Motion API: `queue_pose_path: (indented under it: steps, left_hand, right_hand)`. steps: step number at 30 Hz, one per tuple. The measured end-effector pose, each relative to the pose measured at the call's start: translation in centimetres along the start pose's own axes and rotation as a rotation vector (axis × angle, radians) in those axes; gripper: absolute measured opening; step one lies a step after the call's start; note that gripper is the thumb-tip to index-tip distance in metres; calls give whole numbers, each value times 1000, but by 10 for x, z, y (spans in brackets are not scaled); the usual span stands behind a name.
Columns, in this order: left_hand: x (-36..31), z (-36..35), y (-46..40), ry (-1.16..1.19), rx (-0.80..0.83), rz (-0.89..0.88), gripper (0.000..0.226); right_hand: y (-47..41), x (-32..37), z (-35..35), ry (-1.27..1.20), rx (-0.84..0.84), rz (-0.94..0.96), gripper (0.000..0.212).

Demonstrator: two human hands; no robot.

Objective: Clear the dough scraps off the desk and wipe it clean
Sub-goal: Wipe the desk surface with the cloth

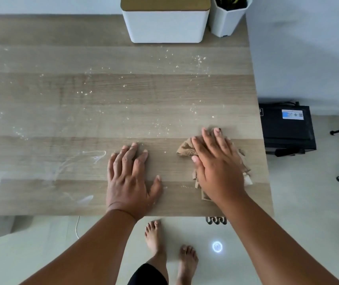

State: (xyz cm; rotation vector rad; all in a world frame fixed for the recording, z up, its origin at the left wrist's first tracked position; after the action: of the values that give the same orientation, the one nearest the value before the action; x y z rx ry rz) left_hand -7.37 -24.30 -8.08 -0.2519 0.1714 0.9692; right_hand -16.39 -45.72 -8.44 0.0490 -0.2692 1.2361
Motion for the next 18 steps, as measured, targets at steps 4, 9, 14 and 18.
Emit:
queue_pose_path:
  steps: [4,9,14,18]
  left_hand:
    - [-2,1,-1,1,8,5,65]
    - [-5,4,-1,14,8,9,65]
    - [-5,5,-2,14,7,9,65]
    - [-5,5,-1,9,-2,11,65]
  right_hand:
    - [2,26,-2,-10,41,44,52]
    - [74,10,5,3,163,450,49]
    - [51,-47,19,5,136,279,49]
    - [-10,-56,15,34,16,-35,44]
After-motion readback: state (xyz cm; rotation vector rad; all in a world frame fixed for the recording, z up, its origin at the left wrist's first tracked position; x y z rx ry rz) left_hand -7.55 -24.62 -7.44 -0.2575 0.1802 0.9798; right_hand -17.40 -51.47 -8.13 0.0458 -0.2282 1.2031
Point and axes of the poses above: each hand's wrist, its own y-axis away from the middle knuckle, its own z-axis out of the back of the hand, x = y × z, the point moved 5 cm from there along -y, towards the middle knuckle, and after that the axes turned 4 degrees about -x, right-handed, at the moved point
